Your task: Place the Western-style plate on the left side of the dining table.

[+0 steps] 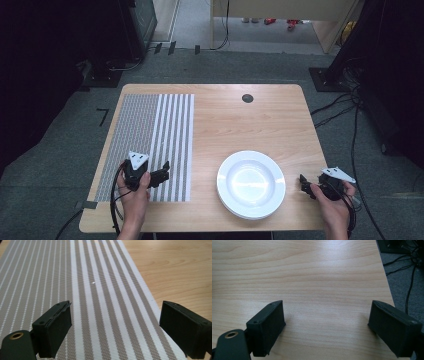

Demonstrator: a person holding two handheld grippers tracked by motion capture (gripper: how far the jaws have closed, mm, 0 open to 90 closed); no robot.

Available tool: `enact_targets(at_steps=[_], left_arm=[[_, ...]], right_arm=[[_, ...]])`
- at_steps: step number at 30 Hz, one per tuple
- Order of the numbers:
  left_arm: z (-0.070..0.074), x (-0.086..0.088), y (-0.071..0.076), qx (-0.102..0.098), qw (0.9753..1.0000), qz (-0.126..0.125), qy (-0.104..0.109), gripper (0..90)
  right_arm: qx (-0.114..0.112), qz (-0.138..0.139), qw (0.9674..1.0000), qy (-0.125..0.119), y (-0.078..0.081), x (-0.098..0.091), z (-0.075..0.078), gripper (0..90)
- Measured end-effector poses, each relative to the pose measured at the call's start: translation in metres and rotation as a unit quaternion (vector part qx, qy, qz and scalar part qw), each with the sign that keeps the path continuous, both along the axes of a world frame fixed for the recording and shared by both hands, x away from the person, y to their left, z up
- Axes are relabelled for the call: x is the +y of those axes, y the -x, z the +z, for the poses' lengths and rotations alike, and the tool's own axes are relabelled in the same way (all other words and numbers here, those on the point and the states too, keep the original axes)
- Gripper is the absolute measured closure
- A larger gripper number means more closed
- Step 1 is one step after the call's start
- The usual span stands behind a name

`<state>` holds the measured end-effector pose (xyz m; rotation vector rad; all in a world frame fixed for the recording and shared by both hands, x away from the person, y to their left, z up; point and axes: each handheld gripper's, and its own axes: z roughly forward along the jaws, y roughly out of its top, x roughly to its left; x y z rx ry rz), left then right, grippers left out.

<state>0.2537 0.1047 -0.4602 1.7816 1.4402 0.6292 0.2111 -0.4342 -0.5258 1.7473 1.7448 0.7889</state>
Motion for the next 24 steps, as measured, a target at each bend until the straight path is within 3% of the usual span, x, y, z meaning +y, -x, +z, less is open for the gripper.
enact_targets(at_steps=[3,14,17,19,24], left_arm=[[-0.002,-0.01,0.001,-0.002,0.9999,-0.011,-0.008,10.7],[-0.011,-0.044,0.005,0.008,0.998,-0.062,0.001,10.7],[-0.012,-0.051,0.007,0.008,0.9973,-0.073,-0.004,10.7],[-0.012,-0.054,0.008,0.006,0.997,-0.076,-0.009,10.7],[-0.016,-0.064,0.011,0.01,0.9958,-0.09,-0.01,10.7]], right_arm=[[0.0,0.0,1.0,0.0,0.0,0.0,0.0,12.9],[0.0,0.0,1.0,0.0,0.0,0.0,0.0,13.2],[-0.002,-0.008,1.0,-0.003,0.0,0.0,0.0,14.3],[-0.006,-0.027,0.9996,-0.011,0.001,0.002,0.002,15.6],[-0.017,-0.029,0.9992,-0.023,0.002,0.007,0.009,15.8]])
